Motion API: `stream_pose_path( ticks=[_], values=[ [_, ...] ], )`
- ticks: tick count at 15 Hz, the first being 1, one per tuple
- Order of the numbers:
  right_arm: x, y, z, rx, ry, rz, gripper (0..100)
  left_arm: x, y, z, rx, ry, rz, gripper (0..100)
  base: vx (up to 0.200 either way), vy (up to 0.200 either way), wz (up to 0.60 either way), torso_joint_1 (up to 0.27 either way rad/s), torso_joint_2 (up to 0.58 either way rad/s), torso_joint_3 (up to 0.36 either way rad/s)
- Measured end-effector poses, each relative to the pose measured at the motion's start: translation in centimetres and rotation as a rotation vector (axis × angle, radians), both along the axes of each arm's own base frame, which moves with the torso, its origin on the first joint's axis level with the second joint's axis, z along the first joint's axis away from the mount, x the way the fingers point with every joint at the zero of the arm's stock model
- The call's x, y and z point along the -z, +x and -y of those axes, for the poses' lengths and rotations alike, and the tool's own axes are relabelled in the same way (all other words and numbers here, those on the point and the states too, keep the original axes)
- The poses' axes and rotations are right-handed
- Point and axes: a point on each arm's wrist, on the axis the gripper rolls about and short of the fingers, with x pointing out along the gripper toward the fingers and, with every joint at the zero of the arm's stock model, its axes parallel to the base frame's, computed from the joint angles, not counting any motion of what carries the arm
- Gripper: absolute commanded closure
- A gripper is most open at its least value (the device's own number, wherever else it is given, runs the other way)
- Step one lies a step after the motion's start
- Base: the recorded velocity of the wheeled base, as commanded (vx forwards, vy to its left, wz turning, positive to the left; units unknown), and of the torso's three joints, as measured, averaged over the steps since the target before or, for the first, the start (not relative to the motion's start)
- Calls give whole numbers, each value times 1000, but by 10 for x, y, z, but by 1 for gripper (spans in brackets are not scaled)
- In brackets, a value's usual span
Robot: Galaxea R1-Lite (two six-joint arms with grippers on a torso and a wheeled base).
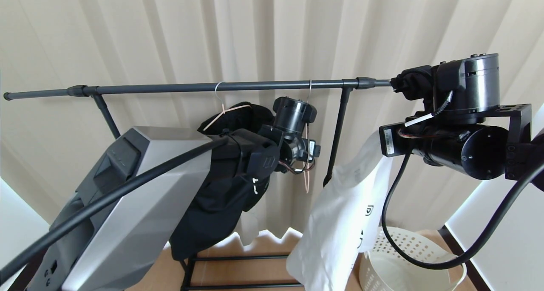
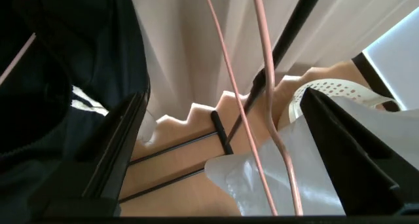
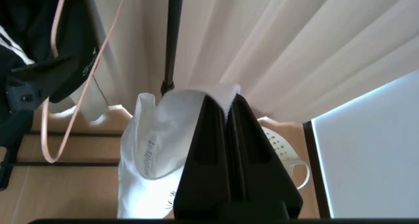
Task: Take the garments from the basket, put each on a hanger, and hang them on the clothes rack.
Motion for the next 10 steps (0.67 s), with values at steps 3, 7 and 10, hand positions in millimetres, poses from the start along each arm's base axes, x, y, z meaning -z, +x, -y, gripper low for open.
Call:
stream_pose_path(
  ticks=[3,7,10],
  values=[
    [1,0,0,-1,-2,-4,100,9,4,-1,-12,20,-2,0,0,0,0,0,0,0],
    [2,-1,-1,-2,-3,-6,100,15,12,0,-32,25,46,0,0,0,0,0,0,0],
    [3,0,-1,-3,-4,-8,100,20,16,-1,-55,39,59,0,0,0,0,0,0,0]
  ],
)
